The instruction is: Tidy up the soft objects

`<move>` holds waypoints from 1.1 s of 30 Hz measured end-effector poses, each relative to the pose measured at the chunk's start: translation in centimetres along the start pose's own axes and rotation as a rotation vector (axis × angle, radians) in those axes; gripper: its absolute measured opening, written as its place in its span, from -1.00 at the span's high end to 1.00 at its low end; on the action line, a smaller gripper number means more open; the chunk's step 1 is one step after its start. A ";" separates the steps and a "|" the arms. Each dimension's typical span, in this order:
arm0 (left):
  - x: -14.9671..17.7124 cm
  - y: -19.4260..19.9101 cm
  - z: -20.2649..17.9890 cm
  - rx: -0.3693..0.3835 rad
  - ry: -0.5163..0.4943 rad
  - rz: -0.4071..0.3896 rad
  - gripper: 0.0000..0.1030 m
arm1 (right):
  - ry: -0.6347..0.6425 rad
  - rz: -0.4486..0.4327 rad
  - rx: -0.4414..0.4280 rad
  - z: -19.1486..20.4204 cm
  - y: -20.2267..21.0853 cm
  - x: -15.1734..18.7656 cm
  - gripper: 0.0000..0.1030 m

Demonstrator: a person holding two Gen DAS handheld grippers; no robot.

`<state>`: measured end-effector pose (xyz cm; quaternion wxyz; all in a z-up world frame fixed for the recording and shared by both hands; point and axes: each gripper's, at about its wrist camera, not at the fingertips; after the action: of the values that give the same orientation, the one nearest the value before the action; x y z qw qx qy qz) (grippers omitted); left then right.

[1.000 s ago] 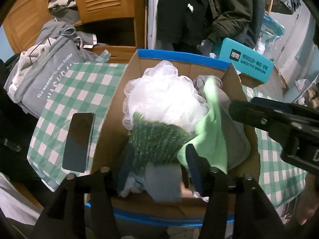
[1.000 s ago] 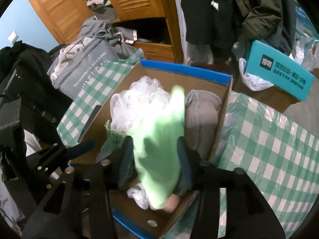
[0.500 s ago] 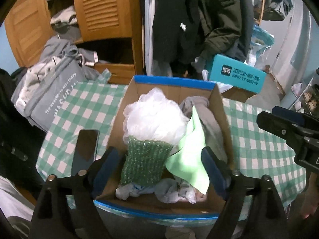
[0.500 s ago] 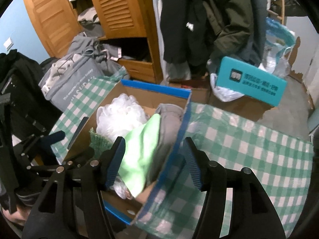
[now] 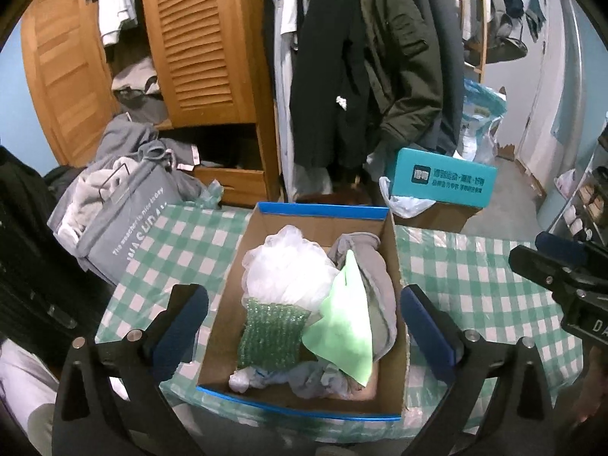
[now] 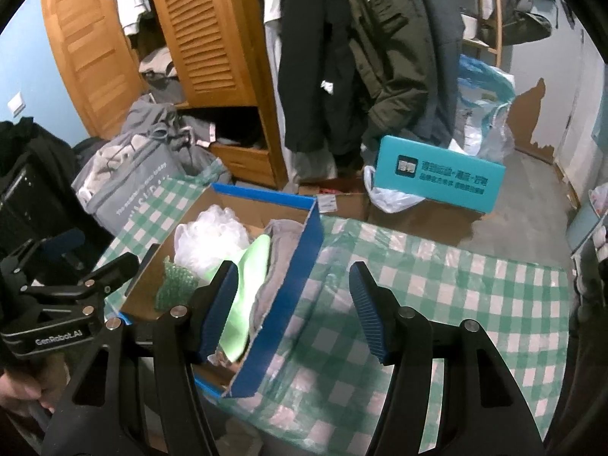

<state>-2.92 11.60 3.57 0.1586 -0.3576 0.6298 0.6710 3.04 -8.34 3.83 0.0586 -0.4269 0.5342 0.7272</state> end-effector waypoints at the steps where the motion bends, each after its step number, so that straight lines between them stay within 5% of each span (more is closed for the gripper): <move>1: 0.1 0.1 -0.3 0.003 -0.005 0.000 -0.98 | -0.002 -0.004 0.003 -0.2 0.3 0.1 -0.16; 33: 0.8 -0.4 -3.3 -0.017 -0.035 0.038 -0.98 | -0.028 -0.002 0.024 -3.1 1.1 2.3 -0.16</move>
<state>-2.29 8.27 2.91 0.1538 -0.3350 0.6278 0.6856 2.70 -12.25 2.87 0.0720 -0.4164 0.5417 0.7266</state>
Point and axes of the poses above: each gripper's, at about its wrist camera, not at the fingertips, and y roughly against the way its jaws point, z to its left, x to its underside, and after that the axes turned 8 degrees about y, right-handed
